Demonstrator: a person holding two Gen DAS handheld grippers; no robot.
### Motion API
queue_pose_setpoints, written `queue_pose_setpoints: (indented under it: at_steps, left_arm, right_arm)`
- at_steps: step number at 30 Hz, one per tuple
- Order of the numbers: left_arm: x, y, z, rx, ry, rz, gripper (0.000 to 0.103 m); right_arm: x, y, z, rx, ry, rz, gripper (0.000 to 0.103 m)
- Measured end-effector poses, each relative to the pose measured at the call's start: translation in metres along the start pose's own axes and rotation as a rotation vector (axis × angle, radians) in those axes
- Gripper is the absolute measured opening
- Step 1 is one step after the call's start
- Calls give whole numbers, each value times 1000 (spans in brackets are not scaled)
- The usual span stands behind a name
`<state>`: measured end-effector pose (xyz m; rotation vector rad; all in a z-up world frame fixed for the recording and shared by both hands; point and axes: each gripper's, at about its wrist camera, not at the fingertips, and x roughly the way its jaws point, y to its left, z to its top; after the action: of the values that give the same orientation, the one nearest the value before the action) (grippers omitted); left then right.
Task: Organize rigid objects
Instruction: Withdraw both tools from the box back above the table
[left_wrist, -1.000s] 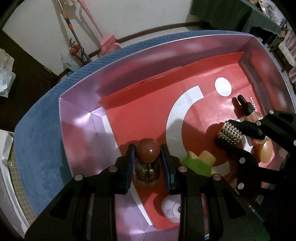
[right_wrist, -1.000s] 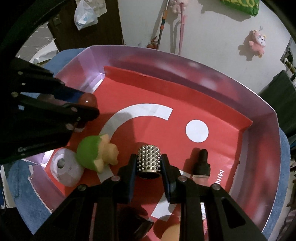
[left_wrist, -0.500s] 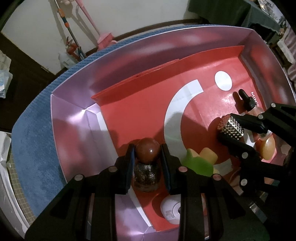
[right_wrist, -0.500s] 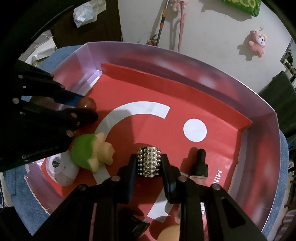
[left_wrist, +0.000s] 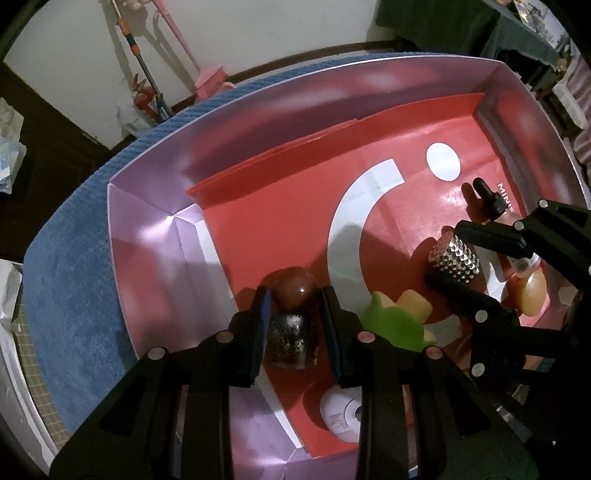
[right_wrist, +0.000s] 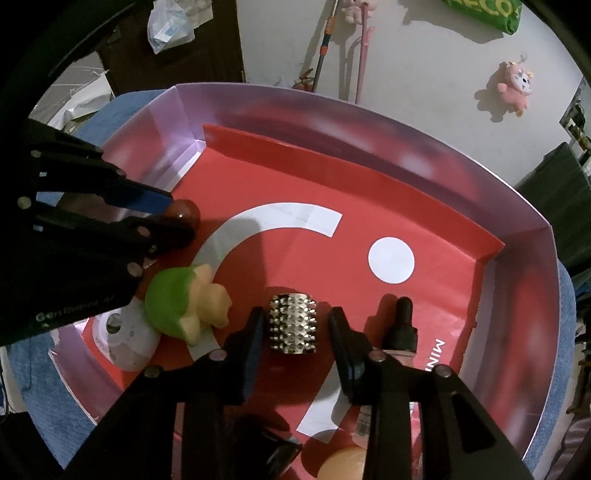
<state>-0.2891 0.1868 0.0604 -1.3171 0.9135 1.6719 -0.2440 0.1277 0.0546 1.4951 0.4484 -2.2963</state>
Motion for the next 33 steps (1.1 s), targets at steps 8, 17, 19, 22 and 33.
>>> queue_pose_setpoints:
  at_steps: [8,17,19,22,33]
  left_arm:
    - [-2,7,2,-9,-5,-19,27]
    - [-27,9,-17,-63,-74,-95,27]
    - [-39,8,-27,-78,-114,-132,27]
    - [-52,10,-41,-95,-173,-161,27]
    - [-104,10,-110,-211,-474,-114,67]
  right_arm:
    - [-2,2,-1,-8,-5,-12,46]
    - [-29,-1,-3,1,-52,-28,58]
    - [-40,-5,-5,8,-73,-33,60]
    - [-57,-6,-6,21,-108,-38,66]
    - [-140,7,-50,44,-283,-81,77]
